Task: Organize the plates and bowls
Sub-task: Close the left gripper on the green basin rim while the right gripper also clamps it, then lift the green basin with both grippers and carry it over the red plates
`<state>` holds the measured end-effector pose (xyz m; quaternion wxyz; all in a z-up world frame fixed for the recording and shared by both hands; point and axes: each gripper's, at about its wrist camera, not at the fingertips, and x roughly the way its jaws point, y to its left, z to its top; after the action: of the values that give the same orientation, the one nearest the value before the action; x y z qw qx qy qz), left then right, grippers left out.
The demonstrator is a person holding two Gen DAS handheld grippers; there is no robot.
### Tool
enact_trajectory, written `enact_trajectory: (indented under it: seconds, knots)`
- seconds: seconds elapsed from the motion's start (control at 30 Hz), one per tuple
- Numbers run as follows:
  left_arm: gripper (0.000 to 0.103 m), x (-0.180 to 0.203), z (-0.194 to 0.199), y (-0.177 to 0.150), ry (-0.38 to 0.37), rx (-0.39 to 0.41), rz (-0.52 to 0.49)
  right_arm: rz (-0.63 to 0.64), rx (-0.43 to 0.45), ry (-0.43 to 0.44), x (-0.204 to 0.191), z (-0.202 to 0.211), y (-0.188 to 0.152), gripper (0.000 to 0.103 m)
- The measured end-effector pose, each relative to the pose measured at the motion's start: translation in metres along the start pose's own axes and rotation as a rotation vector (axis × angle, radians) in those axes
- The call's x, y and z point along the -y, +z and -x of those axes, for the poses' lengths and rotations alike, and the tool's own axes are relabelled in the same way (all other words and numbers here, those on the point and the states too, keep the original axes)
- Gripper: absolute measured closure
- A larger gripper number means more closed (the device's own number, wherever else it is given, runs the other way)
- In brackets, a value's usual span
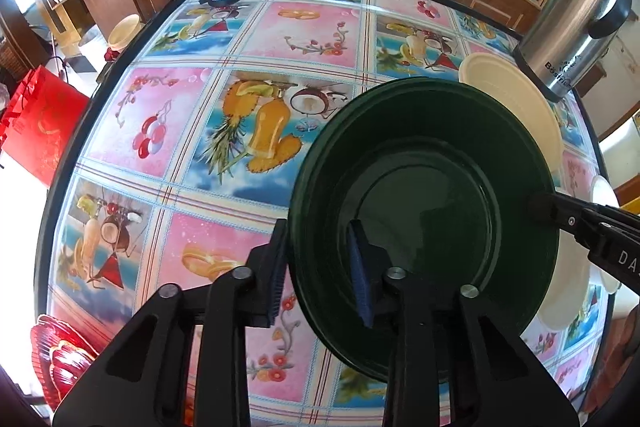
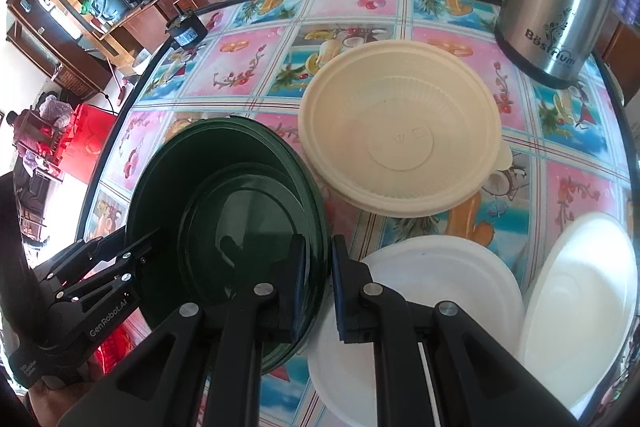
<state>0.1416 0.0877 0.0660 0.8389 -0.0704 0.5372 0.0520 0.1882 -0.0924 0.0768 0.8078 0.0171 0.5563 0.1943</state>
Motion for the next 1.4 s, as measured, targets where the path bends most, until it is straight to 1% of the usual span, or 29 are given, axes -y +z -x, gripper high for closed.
enact_trajectory:
  seconds: [0.1,0.17,0.2,0.23,0.3,0.37,0.63,0.93,1.17,1.4]
  knots:
    - [0.077,-0.003,0.004,-0.004,-0.012,-0.005,-0.004,-0.029,0.000,0.025,0.002,0.003,-0.004,0.092]
    - [0.078,-0.004,0.007,-0.007,-0.012,-0.006,-0.013,-0.032,0.004,0.022,0.000,0.005,-0.007,0.092]
    - [0.080,-0.006,0.009,-0.009,-0.017,-0.007,-0.012,-0.033,0.003,0.022,-0.001,0.005,-0.009,0.092]
    - [0.086,-0.009,0.011,-0.011,-0.021,-0.005,-0.007,-0.035,0.003,0.025,-0.002,0.005,-0.010,0.092]
    - [0.088,-0.015,0.016,-0.015,-0.035,-0.008,0.003,-0.041,0.007,0.022,-0.003,0.008,-0.014,0.092]
    - [0.091,-0.021,0.020,-0.020,-0.041,-0.014,0.006,-0.055,0.007,0.044,-0.004,0.010,-0.019,0.092]
    - [0.092,-0.029,0.031,-0.036,-0.050,-0.021,-0.001,-0.072,-0.003,0.066,-0.012,0.012,-0.037,0.092]
    - [0.092,-0.039,0.062,-0.054,-0.072,0.003,-0.009,-0.071,0.016,0.076,-0.025,0.033,-0.057,0.092]
    - [0.092,-0.059,0.097,-0.071,-0.082,0.041,-0.003,-0.054,0.036,0.084,-0.048,0.054,-0.071,0.092]
    - [0.092,-0.088,0.118,-0.088,-0.074,0.060,0.018,-0.023,0.042,0.098,-0.079,0.064,-0.085,0.092]
